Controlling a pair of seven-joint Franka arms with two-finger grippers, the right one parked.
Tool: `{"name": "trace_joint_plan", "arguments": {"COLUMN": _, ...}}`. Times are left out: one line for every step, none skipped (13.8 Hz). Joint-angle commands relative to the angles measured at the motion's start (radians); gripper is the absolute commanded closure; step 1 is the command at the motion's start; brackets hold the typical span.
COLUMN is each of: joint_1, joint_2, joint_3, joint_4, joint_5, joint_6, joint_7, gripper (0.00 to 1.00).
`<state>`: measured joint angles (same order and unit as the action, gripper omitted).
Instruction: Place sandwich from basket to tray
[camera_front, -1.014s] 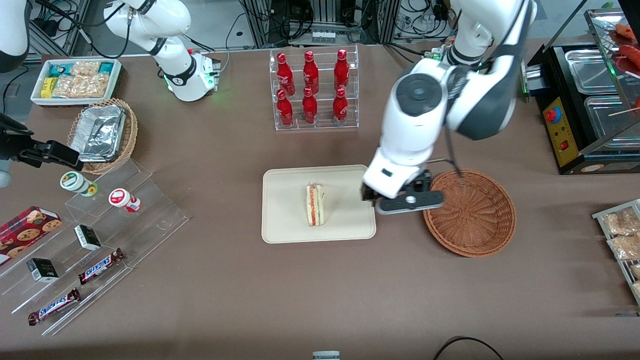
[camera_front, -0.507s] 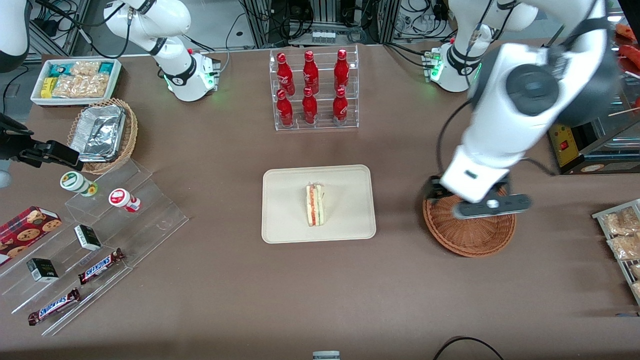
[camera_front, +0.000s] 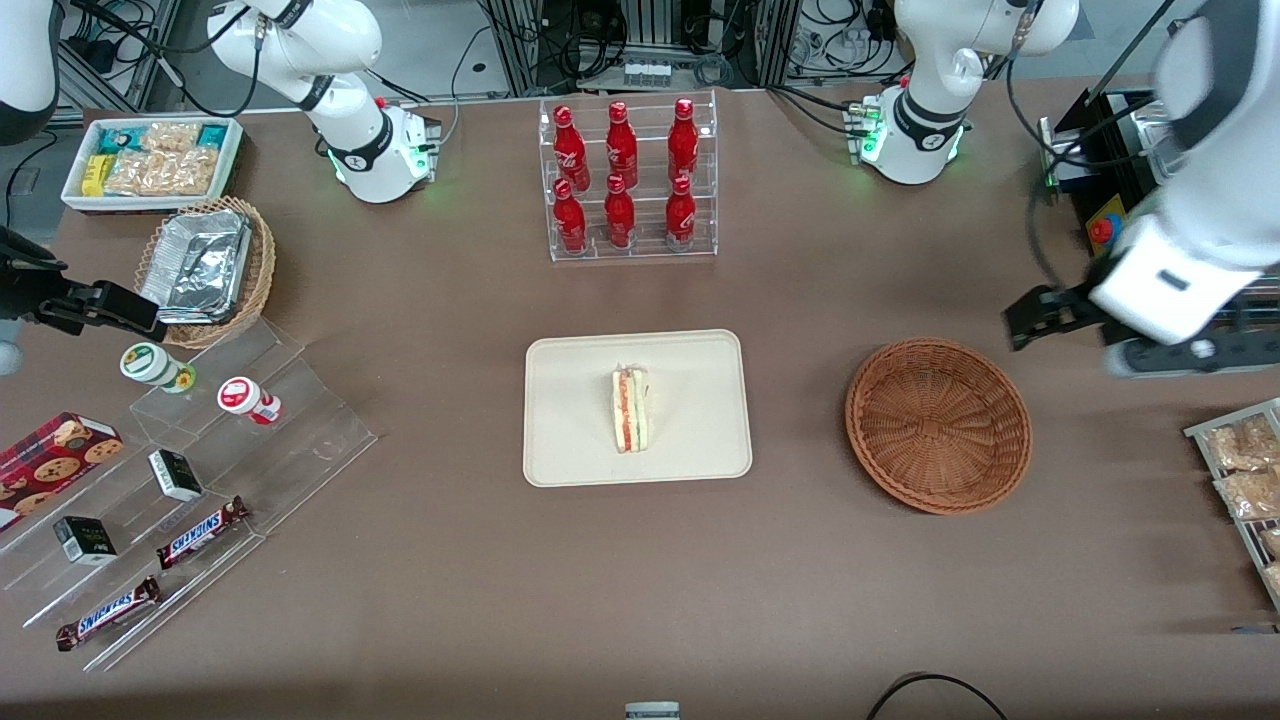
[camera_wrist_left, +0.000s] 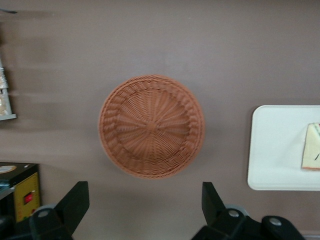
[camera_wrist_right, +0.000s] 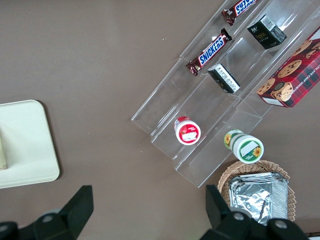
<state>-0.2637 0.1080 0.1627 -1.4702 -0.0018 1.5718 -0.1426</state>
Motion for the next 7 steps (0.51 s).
{"name": "trace_joint_plan", "arguments": {"joint_1": 0.056, "joint_2": -0.079, "joint_3": -0.009, "joint_4": -0.082, "joint_5": -0.033, "joint_6": 0.0, "joint_7": 0.057, "gripper": 0.01}}
{"name": "trace_joint_plan", "arguments": {"joint_1": 0.073, "joint_2": -0.093, "joint_3": -0.008, "joint_4": -0.099, "joint_5": -0.033, "joint_6": 0.001, "joint_7": 0.06, "gripper": 0.01}}
{"name": "trace_joint_plan", "arguments": {"joint_1": 0.083, "joint_2": -0.115, "joint_3": -0.008, "joint_4": -0.123, "joint_5": -0.032, "joint_6": 0.008, "joint_7": 0.066, "gripper": 0.01}}
{"name": "trace_joint_plan", "arguments": {"joint_1": 0.093, "joint_2": -0.138, "joint_3": -0.008, "joint_4": -0.157, "joint_5": -0.029, "joint_6": 0.029, "joint_7": 0.067, "gripper": 0.01}}
{"name": "trace_joint_plan", "arguments": {"joint_1": 0.096, "joint_2": -0.165, "joint_3": -0.009, "joint_4": -0.195, "joint_5": -0.029, "joint_6": 0.054, "joint_7": 0.067, "gripper": 0.01}}
{"name": "trace_joint_plan", "arguments": {"joint_1": 0.098, "joint_2": -0.178, "joint_3": -0.012, "joint_4": -0.218, "joint_5": -0.023, "joint_6": 0.069, "joint_7": 0.067, "gripper": 0.01}}
{"name": "trace_joint_plan", "arguments": {"joint_1": 0.104, "joint_2": -0.179, "joint_3": -0.017, "joint_4": -0.22, "joint_5": -0.021, "joint_6": 0.076, "joint_7": 0.067, "gripper": 0.01}}
